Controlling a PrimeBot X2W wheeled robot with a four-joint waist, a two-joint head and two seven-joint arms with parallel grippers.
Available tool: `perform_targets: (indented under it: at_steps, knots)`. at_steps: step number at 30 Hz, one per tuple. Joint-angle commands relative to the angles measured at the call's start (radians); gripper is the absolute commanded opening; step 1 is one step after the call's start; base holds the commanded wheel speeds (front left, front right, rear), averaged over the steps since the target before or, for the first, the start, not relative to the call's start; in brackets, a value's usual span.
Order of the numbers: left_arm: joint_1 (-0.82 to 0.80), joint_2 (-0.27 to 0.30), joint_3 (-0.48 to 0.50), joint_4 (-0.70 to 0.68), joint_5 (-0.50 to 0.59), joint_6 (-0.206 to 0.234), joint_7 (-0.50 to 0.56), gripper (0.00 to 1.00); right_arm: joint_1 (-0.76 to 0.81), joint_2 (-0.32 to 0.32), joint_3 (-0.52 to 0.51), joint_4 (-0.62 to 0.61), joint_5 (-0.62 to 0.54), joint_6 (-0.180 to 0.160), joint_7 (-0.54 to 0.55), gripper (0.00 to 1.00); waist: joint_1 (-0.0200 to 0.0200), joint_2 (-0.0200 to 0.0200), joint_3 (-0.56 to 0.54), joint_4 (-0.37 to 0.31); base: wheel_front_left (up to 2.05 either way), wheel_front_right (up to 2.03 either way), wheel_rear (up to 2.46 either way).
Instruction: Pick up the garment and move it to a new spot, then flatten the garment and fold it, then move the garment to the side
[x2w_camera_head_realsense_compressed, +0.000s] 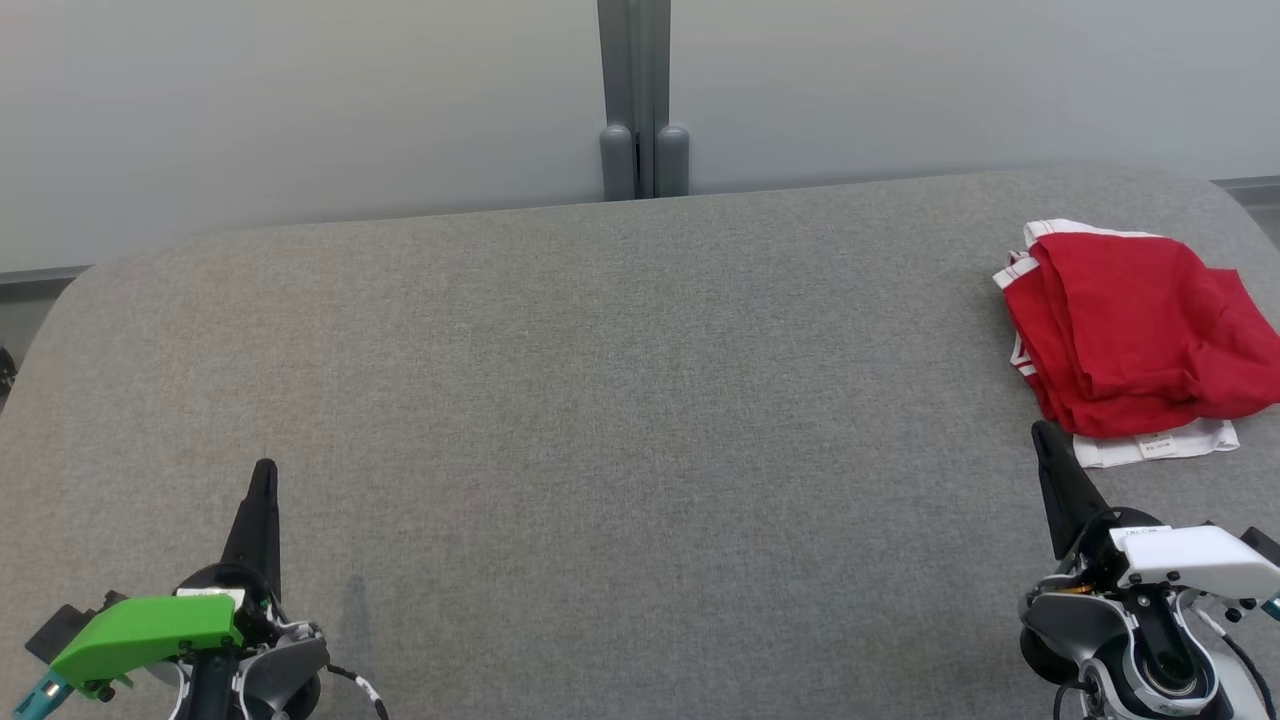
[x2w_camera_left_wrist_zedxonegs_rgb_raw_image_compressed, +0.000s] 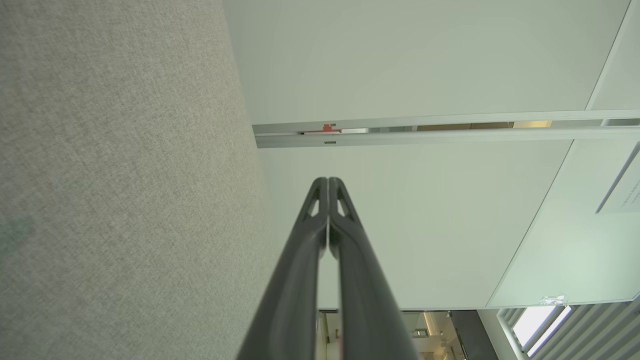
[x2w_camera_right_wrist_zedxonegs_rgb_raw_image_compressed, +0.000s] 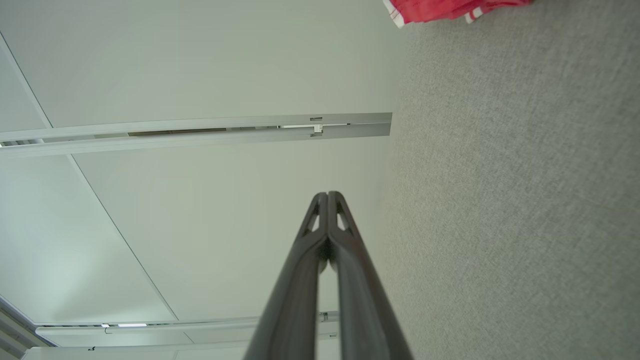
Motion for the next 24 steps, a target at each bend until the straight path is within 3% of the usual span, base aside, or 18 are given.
perform_targets:
  at_steps: [1, 24]
  knots:
    - [-0.011, 0.001, 0.003, 0.001, 0.006, -0.006, 0.003, 0.00, -0.005, 0.000, -0.002, 0.002, -0.006, 0.001, 0.004, 0.00, 0.0000, 0.0000, 0.000, 0.000, 0.00, 0.00, 0.00]
    - [-0.011, 0.000, 0.004, 0.001, 0.007, -0.006, 0.004, 0.00, -0.005, 0.002, -0.005, 0.002, -0.010, 0.001, 0.006, 0.00, 0.0000, 0.0000, 0.000, 0.000, 0.00, 0.00, 0.00]
